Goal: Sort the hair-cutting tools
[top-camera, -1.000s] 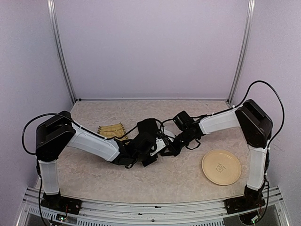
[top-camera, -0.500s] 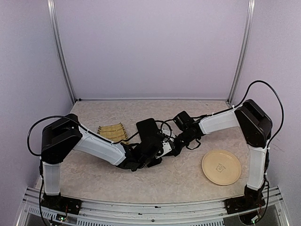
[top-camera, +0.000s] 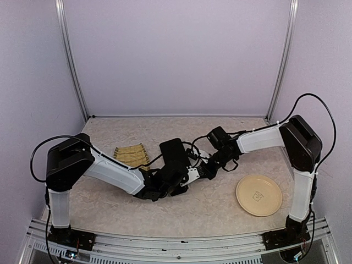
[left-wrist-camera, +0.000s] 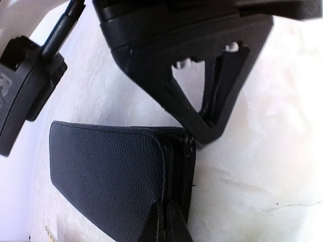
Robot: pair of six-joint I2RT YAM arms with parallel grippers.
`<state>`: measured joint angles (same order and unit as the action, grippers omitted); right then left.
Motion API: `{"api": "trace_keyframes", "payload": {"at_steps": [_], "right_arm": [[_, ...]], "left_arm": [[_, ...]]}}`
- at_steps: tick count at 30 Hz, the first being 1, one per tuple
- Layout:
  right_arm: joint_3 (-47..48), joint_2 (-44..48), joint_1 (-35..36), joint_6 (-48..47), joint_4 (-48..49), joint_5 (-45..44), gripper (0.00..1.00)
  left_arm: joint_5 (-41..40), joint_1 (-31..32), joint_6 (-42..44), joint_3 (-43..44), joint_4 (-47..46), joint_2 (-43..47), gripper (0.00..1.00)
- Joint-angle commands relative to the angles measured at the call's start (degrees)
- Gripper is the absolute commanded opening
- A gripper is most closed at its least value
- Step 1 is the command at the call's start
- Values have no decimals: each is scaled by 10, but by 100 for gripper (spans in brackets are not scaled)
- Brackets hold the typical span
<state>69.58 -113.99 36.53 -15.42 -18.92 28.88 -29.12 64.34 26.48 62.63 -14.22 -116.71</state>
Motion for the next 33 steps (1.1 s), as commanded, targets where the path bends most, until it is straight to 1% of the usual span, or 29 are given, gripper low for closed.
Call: {"api": "trace_keyframes", "payload": {"at_steps": [1,5,10,12,16,17,18,19,20,22,25,29,33], "right_arm": [[-4,18,-24,-41,-47,-48,0],[9,6,-33,-68,-41,-61,0],[32,-15,-34,-107,-36,-58,0],[34,-17,-34,-110,-31,-55,0],[25,-9,-33,-105,-33,-17,0],[20,-5,-33,-102,-32,-7,0],[16,-1,-33,-100,-32,1,0],[11,4,-33,-98,-33,11,0],[9,7,-33,-95,-33,21,0],[1,14,-30,-89,-33,38,0],[-2,20,-24,-84,-32,49,0],[2,19,-22,-82,-34,55,0],[5,19,-21,-79,-34,64,0]], "left_arm": [[41,3,13,-31,15,25,0],[87,17,41,-63,-15,48,0],[104,43,82,-91,-40,63,0],[93,44,79,-101,-46,67,0],[40,43,52,-109,-60,78,0],[31,43,41,-112,-70,84,2],[23,42,30,-114,-79,89,12],[15,41,18,-114,-88,92,24],[13,39,6,-112,-90,91,32],[16,32,-14,-98,-82,84,41],[14,21,-37,-77,-78,70,45],[18,10,-37,-55,-84,54,45],[37,1,-25,-22,-78,26,43]]}}
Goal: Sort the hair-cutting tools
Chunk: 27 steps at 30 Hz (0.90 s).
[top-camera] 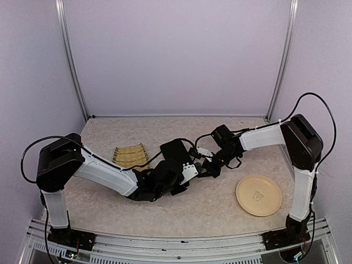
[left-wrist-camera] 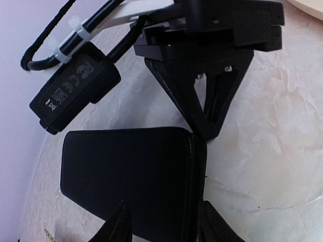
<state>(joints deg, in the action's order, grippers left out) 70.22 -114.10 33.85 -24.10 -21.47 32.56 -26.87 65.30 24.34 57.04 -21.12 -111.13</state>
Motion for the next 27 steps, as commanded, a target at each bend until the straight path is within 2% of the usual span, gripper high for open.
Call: {"api": "trace_keyframes", "payload": {"at_steps": [1,7,14,23,27], "right_arm": [[-1,20,6,9,-9,29,0],[-4,19,6,11,-7,32,0],[-4,18,6,14,-5,37,0],[-2,15,7,21,-6,48,0],[-2,16,6,22,-6,48,0]], "left_arm": [[24,-11,-2,43,-5,-36,43],[39,-13,9,86,8,-70,42],[52,-15,13,98,24,-78,40],[-53,-1,44,132,27,-130,28],[-90,6,59,136,19,-143,27]]}}
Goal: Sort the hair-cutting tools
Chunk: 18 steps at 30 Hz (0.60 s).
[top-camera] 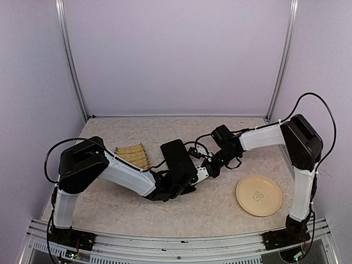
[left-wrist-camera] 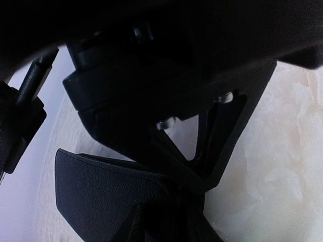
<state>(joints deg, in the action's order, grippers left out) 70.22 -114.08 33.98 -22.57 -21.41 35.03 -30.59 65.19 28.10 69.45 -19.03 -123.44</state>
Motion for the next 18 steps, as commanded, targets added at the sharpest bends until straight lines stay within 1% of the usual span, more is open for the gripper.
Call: {"api": "trace_keyframes", "payload": {"at_steps": [1,2,4,7,9,12,16,18], "right_arm": [[-2,15,5,7,-7,23,0],[-2,15,5,7,-7,23,0],[-2,15,5,8,-6,24,0],[1,14,5,11,-9,24,0],[6,13,1,10,-16,22,0],[20,8,-11,-5,-39,24,0],[40,0,-18,-46,-63,-15,0],[49,-5,-20,-63,-65,-36,0]], "left_arm": [[-60,8,23,13,-3,-21,27],[-63,7,23,14,-2,-21,25],[-68,9,24,12,-2,-17,16],[-84,10,29,5,-10,-11,0],[-92,14,38,-7,-25,-4,0],[-73,14,32,-30,-28,13,0],[28,16,31,-98,-60,62,0],[67,19,30,-118,-66,81,0]]}}
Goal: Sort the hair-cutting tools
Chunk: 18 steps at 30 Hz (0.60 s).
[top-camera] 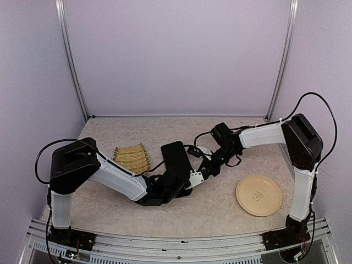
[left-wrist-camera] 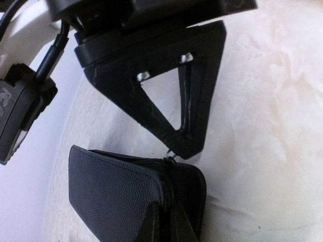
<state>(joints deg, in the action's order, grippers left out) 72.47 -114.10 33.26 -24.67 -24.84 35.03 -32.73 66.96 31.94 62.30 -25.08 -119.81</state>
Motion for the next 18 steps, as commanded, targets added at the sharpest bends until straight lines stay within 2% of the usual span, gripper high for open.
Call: {"api": "trace_keyframes", "payload": {"at_steps": [1,9,18], "right_arm": [[34,-9,-13,-49,-33,-42,0],[98,-60,-27,-68,-33,-74,0],[115,-101,-57,-83,-18,-101,0]], "left_arm": [[100,5,-10,-51,-4,51,0],[153,46,-14,-81,20,100,0],[156,105,-18,-113,75,120,0]]}}
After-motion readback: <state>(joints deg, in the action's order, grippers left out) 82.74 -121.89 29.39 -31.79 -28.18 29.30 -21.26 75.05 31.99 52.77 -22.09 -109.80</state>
